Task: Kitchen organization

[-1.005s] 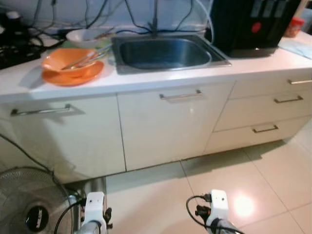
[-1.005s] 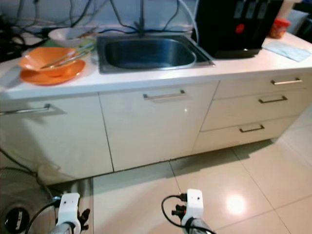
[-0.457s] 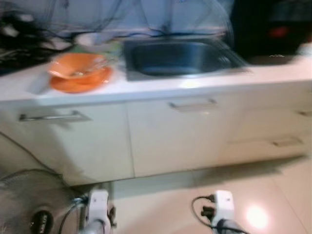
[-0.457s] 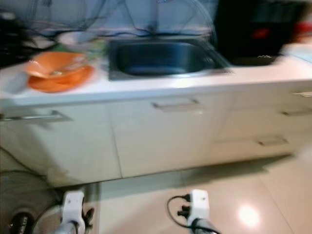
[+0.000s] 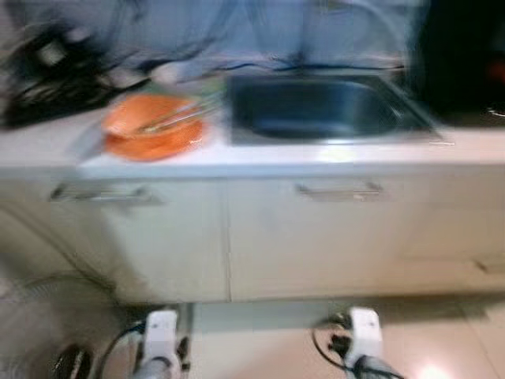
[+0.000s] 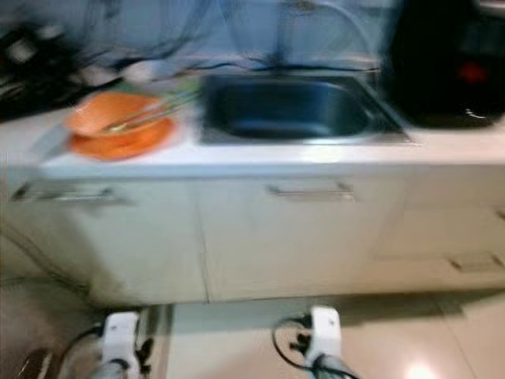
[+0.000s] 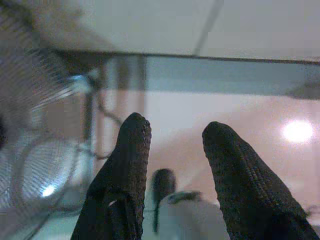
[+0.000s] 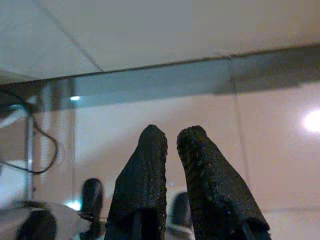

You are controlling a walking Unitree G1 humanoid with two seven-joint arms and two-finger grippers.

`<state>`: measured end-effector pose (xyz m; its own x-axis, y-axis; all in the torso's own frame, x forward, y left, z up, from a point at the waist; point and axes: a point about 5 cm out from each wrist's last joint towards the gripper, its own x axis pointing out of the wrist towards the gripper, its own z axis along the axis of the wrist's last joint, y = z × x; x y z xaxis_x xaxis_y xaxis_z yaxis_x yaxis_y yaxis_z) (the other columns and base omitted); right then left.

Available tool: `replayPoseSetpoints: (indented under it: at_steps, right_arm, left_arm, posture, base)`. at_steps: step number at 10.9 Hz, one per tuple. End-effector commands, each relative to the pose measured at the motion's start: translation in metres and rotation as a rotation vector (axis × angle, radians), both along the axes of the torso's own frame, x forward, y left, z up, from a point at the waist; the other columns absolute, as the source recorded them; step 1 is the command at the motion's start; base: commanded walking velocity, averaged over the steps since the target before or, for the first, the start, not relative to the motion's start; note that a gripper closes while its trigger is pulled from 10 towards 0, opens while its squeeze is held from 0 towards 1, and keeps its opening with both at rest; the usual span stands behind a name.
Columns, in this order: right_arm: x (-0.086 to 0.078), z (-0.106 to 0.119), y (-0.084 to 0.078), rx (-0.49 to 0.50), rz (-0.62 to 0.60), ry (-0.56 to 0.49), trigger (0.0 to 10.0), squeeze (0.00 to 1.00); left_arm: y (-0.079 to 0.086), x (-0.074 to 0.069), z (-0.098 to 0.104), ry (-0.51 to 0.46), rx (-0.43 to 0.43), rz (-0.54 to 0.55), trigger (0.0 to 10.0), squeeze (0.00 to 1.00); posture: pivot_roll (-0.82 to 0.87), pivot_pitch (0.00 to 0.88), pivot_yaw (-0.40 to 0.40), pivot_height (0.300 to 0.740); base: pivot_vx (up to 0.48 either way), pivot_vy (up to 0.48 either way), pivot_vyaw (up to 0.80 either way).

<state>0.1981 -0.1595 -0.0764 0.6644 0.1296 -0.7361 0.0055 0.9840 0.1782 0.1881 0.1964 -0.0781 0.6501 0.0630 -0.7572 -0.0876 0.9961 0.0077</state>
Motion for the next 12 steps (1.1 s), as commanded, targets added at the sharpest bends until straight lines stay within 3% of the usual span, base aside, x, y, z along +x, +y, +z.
replayPoseSetpoints:
  at_steps: [1,9,12]
  right_arm:
    - [0.0009,0.0003,0.003,0.007,-0.005,-0.002,10.0,0.0]
    - [0.0022,0.0012,0.0034,-0.004,0.0,-0.012,10.0,0.0]
    - [0.0035,0.0018,0.0044,-0.008,0.003,-0.016,10.0,0.0]
  left_arm:
    - [0.0014,0.0018,0.001,0.0,0.008,-0.001,10.0,0.0]
    - [0.0025,0.0016,0.001,0.001,0.01,-0.003,10.0,0.0]
    - [0.0025,0.0021,0.0012,0.002,0.011,-0.002,10.0,0.0]
  posture:
    - [0.18,0.007,-0.02,0.74]
    - [0.18,0.007,-0.016,0.74]
    - [0.18,0.007,-0.018,0.74]
  base:
    - [0.277,0.0,0.0]
    - [0.035,0.0,0.08]
    - [0.08,0.0,0.41]
